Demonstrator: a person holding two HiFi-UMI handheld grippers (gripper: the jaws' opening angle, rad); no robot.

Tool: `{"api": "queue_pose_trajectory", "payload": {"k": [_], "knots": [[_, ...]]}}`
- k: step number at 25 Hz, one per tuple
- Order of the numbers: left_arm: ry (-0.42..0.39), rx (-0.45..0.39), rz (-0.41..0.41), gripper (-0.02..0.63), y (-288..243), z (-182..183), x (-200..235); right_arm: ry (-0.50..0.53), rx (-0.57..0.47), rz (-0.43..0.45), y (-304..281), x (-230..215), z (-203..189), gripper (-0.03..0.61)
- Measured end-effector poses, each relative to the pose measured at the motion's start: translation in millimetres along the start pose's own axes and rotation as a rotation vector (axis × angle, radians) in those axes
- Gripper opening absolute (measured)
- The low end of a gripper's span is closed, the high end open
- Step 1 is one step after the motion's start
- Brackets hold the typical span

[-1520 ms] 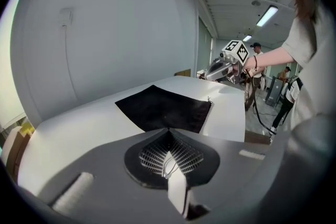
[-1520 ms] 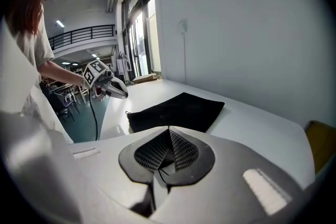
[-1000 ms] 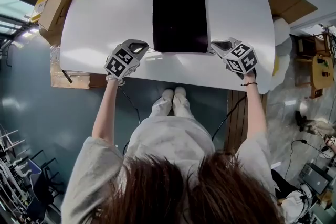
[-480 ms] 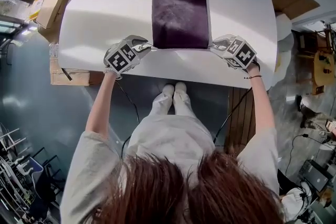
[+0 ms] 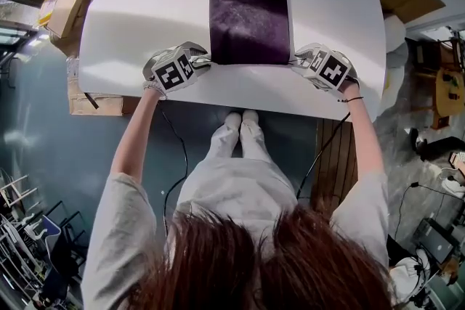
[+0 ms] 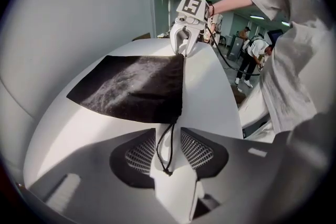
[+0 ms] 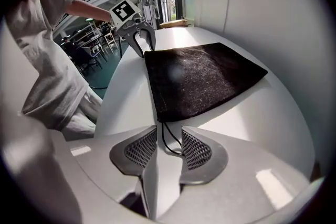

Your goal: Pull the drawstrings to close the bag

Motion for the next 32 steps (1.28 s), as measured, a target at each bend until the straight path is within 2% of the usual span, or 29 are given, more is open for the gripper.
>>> {"api": "queue_pose_trajectory", "payload": {"k": [11,19,25,32], "knots": [[0.042,0.009,-0.071,0.109,-0.4,1.6,2.2,0.040,0.050,0.010,-6.8,-0.5,-0.1,0.153],[0.088,0.008,-0.057,0.104,-0.4,-0.3,1.0,0.106,0.087,-0.002,-9.1,6.0,1.7,0.121],[0.130,0.005,-0.040,0.092,0.8,0.6,-0.4,0.116,0.086,-0.006,-8.0,9.2,0.8,0.089],[0.138,0.028,-0.041,0.057,1.1,-1.5,-3.3,0.123,0.101,-0.008,-10.1,12.0,3.1,0.058]]}}
Point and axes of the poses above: the fingertips, and each gripper's own axes: y backward along the fingers, x to its left, z out of its top, the point moved 6 cm from there along y, backward along the fingers
